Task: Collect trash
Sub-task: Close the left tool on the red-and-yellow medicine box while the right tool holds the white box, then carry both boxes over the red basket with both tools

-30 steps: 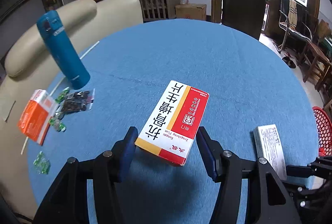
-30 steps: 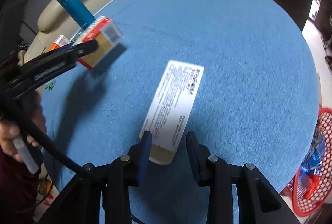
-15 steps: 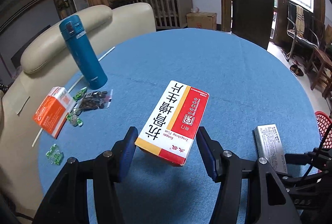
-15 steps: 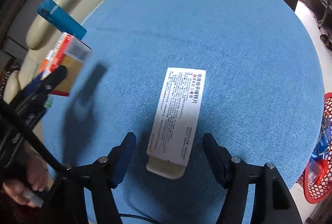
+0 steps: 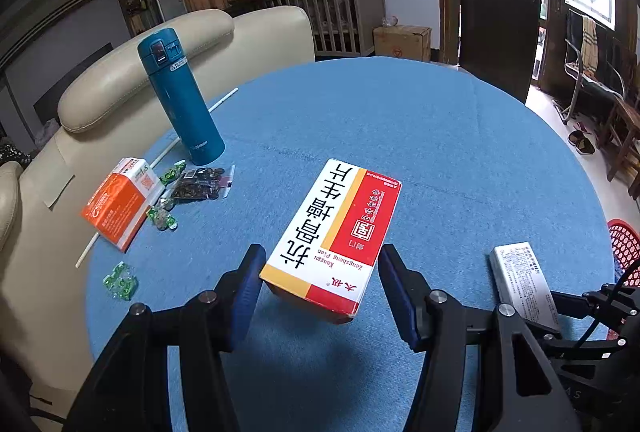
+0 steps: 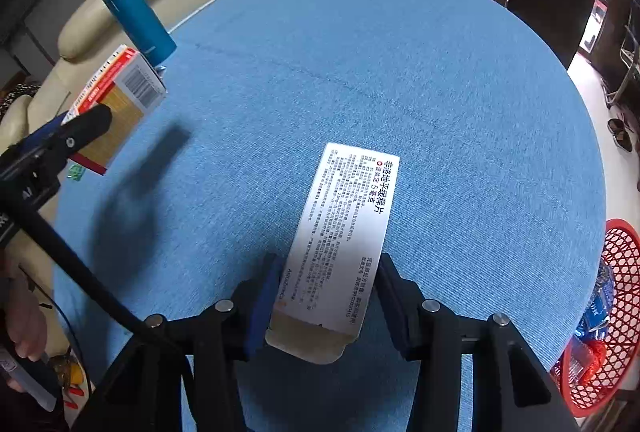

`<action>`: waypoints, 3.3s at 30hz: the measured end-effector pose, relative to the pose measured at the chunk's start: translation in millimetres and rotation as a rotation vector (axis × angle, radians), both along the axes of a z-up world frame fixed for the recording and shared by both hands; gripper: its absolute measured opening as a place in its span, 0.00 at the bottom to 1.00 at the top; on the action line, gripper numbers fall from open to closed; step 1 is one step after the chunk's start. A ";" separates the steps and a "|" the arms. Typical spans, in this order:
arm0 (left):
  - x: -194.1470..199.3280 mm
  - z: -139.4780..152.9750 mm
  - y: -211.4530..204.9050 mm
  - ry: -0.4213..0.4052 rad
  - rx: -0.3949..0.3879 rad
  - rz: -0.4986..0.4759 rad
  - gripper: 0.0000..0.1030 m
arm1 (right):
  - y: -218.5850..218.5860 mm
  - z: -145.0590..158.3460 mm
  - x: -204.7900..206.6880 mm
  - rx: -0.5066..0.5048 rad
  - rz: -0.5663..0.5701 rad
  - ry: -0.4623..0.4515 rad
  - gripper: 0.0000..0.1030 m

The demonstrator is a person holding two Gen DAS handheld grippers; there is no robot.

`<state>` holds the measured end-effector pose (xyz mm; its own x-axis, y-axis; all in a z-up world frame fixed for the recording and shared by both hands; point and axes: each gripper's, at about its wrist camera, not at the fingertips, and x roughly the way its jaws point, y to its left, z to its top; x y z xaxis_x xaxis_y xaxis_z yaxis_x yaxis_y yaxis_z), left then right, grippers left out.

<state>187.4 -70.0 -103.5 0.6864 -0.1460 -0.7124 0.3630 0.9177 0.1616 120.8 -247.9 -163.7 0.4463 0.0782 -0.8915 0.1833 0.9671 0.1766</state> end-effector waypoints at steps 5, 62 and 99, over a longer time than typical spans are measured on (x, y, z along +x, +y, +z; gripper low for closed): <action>-12.1 8.6 -6.2 -0.015 -0.005 -0.014 0.58 | -9.3 15.8 -12.2 0.019 0.002 -0.031 0.45; -72.9 34.7 -36.3 -0.049 -0.027 -0.097 0.58 | -48.5 71.7 -70.7 -0.018 -0.094 -0.256 0.47; -142.7 41.7 -175.0 -0.110 0.084 -0.374 0.58 | -172.0 70.2 -183.5 0.069 -0.372 -0.336 0.47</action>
<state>44.7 -245.0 -61.8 0.6693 -0.3451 -0.6580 0.6463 0.7072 0.2865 -62.7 -419.9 -93.4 0.7166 -0.0868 -0.6920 0.4351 0.8311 0.3463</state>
